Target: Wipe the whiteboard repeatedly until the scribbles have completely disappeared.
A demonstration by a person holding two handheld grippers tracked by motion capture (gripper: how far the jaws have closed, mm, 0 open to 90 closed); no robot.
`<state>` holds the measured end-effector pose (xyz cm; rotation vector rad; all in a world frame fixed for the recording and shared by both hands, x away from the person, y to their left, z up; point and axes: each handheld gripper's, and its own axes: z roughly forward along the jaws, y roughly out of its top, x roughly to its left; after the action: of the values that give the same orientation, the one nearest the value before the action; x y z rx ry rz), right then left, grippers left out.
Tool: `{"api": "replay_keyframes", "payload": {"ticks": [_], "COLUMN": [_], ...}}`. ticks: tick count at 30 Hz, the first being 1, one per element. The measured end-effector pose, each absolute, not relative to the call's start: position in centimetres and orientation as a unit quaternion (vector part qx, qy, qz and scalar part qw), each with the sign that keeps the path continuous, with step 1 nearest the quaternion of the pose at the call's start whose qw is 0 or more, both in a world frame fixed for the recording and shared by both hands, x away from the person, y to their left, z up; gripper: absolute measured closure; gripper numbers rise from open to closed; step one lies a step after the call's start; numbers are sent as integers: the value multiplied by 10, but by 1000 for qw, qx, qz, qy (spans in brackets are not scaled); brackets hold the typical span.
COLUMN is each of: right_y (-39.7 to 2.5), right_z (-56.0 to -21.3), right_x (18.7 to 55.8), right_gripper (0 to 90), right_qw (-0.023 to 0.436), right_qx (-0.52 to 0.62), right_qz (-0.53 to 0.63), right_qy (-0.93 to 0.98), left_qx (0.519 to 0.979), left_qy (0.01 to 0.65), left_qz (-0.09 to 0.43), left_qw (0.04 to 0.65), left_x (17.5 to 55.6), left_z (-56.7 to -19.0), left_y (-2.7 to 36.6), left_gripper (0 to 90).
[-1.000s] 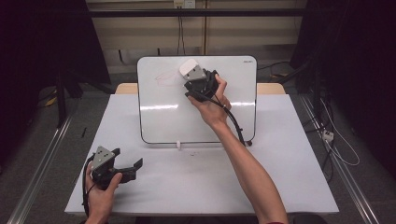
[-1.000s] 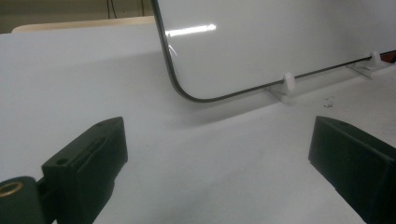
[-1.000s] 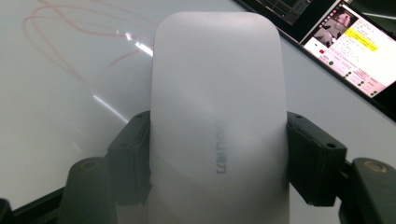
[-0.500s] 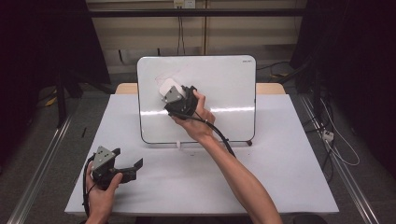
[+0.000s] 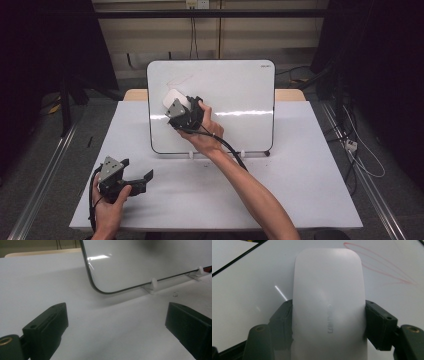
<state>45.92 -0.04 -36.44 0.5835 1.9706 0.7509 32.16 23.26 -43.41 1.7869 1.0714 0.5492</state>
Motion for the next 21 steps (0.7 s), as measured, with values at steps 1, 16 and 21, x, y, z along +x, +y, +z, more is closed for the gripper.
{"api": "replay_keyframes", "payload": {"ticks": [1,16,21], "right_y": [-1,-48,-58], "right_z": [-363,-320,-316], "right_x": [461,494,495], "right_gripper": [316,316,316], "right_qw": [461,471,473], "right_qx": [241,338,353], "right_qz": [306,319,324], "right_qy": [798,749,740], "left_qx": [729,727,727], "left_qy": [438,440,441], "left_qz": [225,223,224], "left_qw": [475,477,476], "left_x": [321,321,321], "left_z": [-434,-433,-433], "left_y": [233,237,237], "left_gripper": [45,45,45]}}
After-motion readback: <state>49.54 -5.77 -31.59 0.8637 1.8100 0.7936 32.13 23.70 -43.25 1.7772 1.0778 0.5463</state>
